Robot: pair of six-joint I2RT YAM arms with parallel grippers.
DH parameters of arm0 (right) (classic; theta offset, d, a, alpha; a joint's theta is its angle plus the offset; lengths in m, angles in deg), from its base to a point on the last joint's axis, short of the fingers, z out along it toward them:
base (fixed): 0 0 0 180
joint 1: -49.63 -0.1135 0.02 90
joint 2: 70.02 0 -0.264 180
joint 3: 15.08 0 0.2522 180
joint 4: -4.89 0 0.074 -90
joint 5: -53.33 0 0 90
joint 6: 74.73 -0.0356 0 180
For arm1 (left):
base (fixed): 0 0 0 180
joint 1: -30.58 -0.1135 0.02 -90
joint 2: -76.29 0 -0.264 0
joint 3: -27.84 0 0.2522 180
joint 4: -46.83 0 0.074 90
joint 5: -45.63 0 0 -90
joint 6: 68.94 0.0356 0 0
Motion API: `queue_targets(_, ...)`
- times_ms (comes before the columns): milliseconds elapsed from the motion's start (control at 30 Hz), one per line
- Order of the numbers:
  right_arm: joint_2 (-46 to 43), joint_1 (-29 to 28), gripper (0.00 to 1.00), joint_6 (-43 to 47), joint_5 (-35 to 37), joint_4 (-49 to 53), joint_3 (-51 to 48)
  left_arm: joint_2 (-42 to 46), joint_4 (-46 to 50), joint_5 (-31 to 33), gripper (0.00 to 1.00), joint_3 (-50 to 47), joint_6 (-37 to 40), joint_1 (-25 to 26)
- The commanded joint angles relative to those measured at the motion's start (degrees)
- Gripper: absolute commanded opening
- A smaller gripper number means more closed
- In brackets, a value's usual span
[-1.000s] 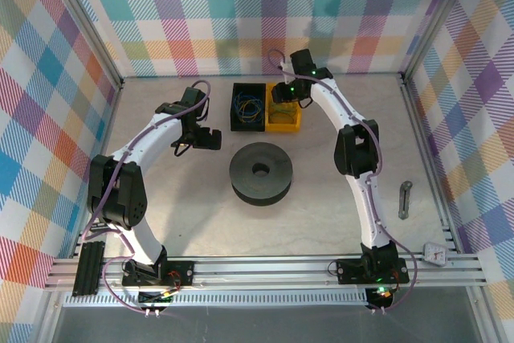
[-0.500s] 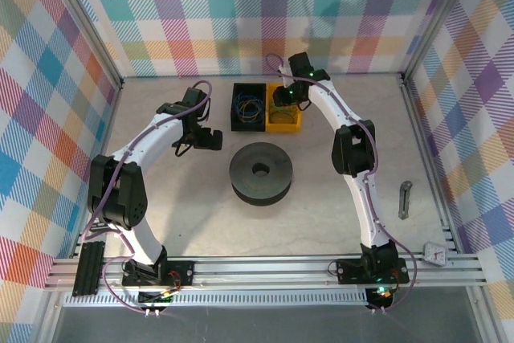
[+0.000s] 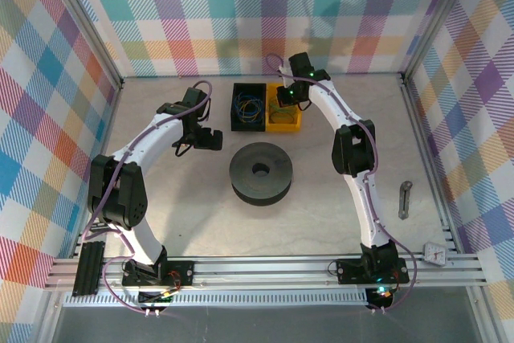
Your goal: Wrap the cables
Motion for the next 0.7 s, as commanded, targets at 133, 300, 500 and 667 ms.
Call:
queue_targets(133, -8.41, 0.08, 0.0, 1.73, -0.73, 0.43, 1.13, 0.65, 2.0, 0.13, 1.0, 1.55, 0.91, 0.35)
queue_targets(300, -12.06, 0.09, 0.0, 2.54, -2.01, 0.51, -0.56, 0.61, 1.85, 0.03, 1.0, 1.35, 1.0, 0.35)
queue_targets(500, -15.95, 0.08, 0.0, 2.91, -3.7, 0.47, -3.1, 0.93, 1.7, 0.65, 1.0, 1.24, 0.91, 0.35)
queue_targets(667, -20.73, 0.08, 0.0, 2.08, -9.38, -0.66, -6.85, 1.56, 0.36, 0.05, 1.0, 1.51, 0.91, 0.35)
